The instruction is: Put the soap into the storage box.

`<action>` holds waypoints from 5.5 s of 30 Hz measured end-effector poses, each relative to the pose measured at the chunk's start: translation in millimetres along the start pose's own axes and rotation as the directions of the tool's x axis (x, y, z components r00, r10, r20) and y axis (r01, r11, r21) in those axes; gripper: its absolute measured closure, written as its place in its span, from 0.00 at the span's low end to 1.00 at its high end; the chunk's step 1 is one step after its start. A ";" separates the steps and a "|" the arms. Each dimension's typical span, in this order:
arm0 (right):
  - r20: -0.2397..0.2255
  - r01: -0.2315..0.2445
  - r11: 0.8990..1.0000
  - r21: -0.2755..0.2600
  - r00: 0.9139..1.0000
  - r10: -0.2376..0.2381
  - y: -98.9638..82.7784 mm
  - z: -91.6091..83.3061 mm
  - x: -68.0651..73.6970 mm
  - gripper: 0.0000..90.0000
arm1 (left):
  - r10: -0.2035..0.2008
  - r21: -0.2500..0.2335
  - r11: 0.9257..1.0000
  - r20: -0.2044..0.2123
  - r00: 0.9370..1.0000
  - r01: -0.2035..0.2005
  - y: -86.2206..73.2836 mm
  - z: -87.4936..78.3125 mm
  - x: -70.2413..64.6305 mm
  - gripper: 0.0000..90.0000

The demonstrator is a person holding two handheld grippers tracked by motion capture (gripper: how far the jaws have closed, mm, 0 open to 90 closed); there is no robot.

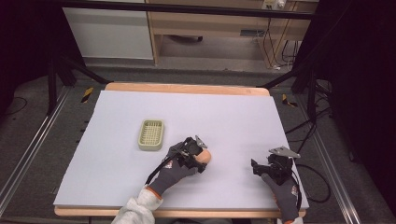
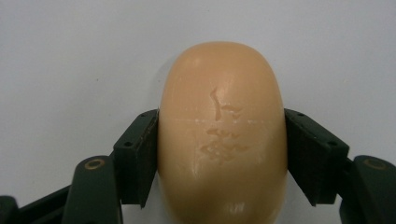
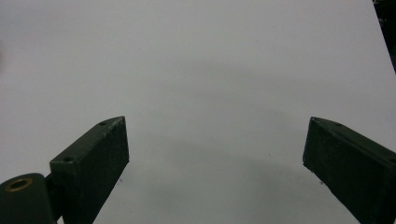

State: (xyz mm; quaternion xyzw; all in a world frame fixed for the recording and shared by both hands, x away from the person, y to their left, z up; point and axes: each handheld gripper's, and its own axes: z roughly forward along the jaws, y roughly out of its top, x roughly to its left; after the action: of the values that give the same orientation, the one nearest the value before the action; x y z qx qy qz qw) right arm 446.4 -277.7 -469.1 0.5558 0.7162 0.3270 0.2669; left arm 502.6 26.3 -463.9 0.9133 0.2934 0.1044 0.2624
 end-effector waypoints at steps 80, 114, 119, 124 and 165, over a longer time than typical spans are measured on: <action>0.006 -0.007 1.000 -0.013 1.000 0.007 -0.3 -2.4 1.1 0.08 | -0.205 -0.204 0.963 -0.140 0.969 0.175 -45.8 -113.0 75.6 0.35; 0.013 -0.001 1.000 -0.019 1.000 0.001 -0.3 -1.9 2.1 0.08 | -0.337 -0.227 0.930 -0.206 0.919 0.290 -51.9 -105.0 125.8 0.35; 0.014 0.001 1.000 -0.018 1.000 -0.001 -0.2 -1.9 1.9 0.08 | -0.342 -0.219 0.930 -0.224 0.913 0.294 -52.4 -101.5 130.0 0.35; 0.014 0.002 1.000 -0.019 1.000 -0.002 -0.2 -1.7 2.2 0.08 | -0.345 -0.213 0.930 -0.239 0.908 0.298 -53.5 -97.0 133.7 0.35; 0.006 0.004 1.000 -0.020 1.000 -0.004 0.0 -1.7 3.0 0.08 | -0.388 -0.168 0.920 -0.245 0.889 0.355 -64.9 -64.1 140.5 0.35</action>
State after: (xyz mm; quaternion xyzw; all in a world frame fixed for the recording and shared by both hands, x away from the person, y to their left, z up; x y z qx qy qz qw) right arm 444.5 -275.1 -468.0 0.5527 0.7131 0.3318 0.2755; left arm 562.6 180.9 -439.9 0.7998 0.4893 0.1944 0.2884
